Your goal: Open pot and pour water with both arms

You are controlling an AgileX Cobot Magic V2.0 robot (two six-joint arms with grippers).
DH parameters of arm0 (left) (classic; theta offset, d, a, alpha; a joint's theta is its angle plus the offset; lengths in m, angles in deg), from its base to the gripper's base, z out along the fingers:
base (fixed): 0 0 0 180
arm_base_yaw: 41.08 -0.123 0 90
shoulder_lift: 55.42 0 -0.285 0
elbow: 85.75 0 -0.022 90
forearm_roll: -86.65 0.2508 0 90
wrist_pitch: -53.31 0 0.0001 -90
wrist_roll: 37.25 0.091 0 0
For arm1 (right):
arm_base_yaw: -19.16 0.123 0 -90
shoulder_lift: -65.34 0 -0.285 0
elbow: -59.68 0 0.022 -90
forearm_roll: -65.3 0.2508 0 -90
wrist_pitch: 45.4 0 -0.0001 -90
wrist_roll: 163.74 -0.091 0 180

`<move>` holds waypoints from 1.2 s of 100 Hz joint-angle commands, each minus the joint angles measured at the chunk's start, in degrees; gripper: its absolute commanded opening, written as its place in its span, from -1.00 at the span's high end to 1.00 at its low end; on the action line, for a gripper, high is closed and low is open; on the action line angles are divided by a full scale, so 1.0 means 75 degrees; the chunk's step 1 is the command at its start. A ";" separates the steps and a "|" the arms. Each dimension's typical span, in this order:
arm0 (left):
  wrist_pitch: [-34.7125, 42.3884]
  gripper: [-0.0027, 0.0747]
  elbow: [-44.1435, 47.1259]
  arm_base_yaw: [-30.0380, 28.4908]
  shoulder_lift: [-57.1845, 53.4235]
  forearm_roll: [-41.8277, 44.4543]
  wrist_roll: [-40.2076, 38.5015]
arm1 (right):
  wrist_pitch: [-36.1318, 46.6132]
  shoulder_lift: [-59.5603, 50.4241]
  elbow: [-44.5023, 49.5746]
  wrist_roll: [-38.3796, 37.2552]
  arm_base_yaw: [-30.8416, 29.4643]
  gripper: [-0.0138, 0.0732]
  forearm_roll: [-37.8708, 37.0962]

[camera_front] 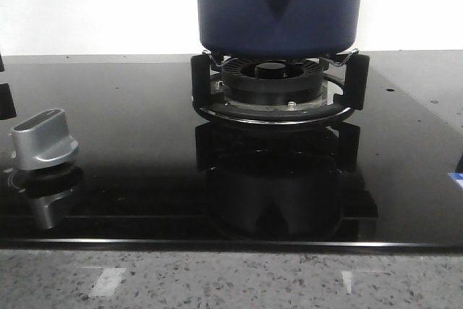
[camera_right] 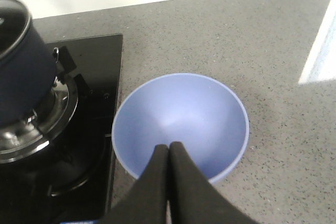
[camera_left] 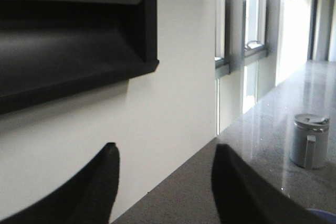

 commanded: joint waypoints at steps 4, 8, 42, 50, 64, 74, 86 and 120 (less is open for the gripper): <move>0.0309 0.49 0.0620 -0.0024 -0.1174 -0.0416 -0.0266 | 0.0693 -0.0879 0.0514 0.0425 0.0060 0.85 -0.0057; 0.0412 0.54 0.0926 -0.0024 -0.1528 -0.0259 -0.0266 | 0.0759 -0.1272 0.0715 0.0425 0.0060 0.85 -0.0057; 0.2746 0.76 0.4735 -0.0024 -0.5142 0.0231 -0.0266 | 0.0777 -0.3725 0.1721 0.0435 0.0060 0.85 0.0025; 0.2856 0.78 0.5564 -0.0024 -0.6043 0.0231 -0.0266 | 0.0932 -0.3640 0.1815 0.0435 0.0060 0.85 0.0295; 0.2998 0.78 0.6677 -0.0036 -0.7281 0.0231 -0.0266 | 0.1639 -0.3640 0.1956 0.0435 0.0060 0.85 0.0780; 0.3279 0.90 0.7092 -0.0036 -0.7988 0.0231 -0.0266 | 0.1711 -0.3640 0.1956 0.0435 0.0060 0.85 0.0780; 0.3923 0.98 0.7223 -0.0036 -0.8577 0.0231 -0.0266 | 0.1641 -0.3640 0.1956 0.0435 0.0060 0.85 0.0780; 0.4285 0.98 0.7223 -0.0036 -0.8912 0.0217 -0.0266 | 0.1548 -0.3640 0.1956 0.0435 0.0060 0.85 0.0780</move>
